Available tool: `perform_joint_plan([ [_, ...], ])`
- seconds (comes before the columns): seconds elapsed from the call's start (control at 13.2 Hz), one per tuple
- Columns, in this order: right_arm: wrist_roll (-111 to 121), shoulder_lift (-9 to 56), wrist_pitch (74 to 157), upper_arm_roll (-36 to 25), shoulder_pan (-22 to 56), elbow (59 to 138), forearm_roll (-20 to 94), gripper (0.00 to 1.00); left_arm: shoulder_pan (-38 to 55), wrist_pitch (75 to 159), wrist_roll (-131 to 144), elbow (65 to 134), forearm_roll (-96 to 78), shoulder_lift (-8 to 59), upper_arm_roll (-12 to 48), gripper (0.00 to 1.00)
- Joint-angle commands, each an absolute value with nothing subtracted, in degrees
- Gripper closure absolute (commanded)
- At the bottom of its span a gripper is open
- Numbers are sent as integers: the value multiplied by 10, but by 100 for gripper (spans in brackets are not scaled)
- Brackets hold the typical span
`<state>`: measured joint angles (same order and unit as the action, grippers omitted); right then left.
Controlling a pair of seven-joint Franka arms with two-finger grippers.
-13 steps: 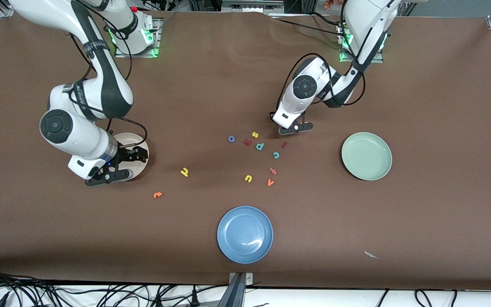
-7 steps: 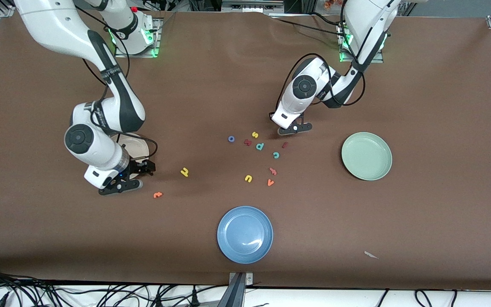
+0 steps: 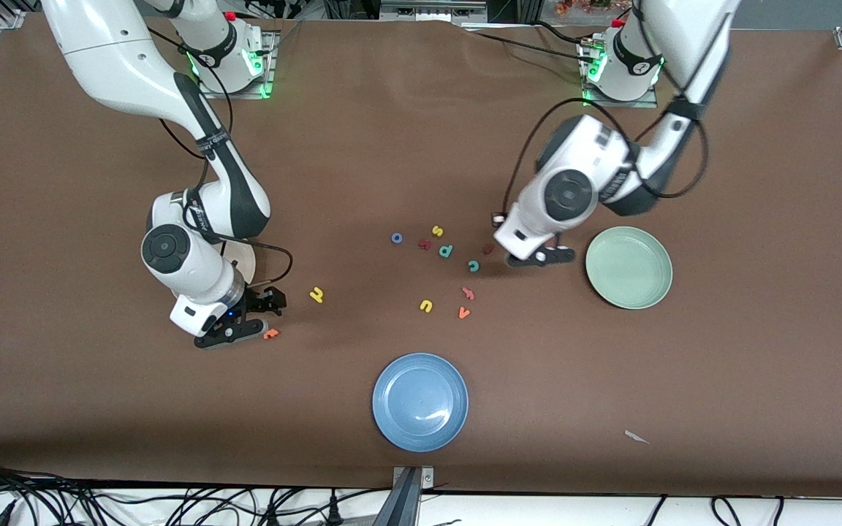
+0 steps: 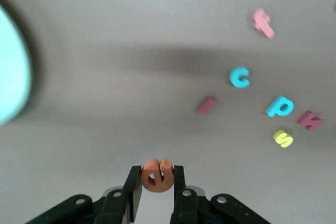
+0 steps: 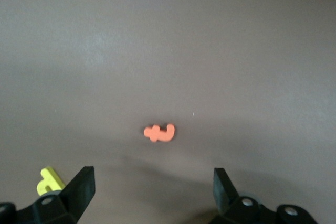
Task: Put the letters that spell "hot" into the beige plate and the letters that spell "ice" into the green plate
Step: 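Carry the e to the green plate while the right gripper reaches the t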
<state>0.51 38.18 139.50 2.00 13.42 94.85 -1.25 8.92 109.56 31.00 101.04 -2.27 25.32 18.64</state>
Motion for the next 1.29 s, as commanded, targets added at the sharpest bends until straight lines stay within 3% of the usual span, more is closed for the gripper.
perform_joint_plan([
  [0.0,-2,435,1394,21,134,887,-24,0,22,1076,206,1004,-30,258,187,100],
  [0.38,-2,461,1393,21,134,875,-37,1,-64,1058,63,1017,72,273,188,100],
  [0.68,-2,483,1392,20,139,846,-42,5,-128,1070,6,1013,161,347,188,100],
  [0.99,-3,487,1392,19,141,846,-40,8,-151,1100,-5,1013,167,378,188,100],
  [1.06,-3,487,1392,19,141,846,-40,8,-152,1100,-5,1013,166,378,188,89],
  [1.14,-3,487,1392,19,140,846,-38,8,-153,1099,-4,1011,159,376,189,36],
  [1.21,-3,487,1392,19,140,846,-35,13,-153,1093,-2,1008,157,369,192,0],
])
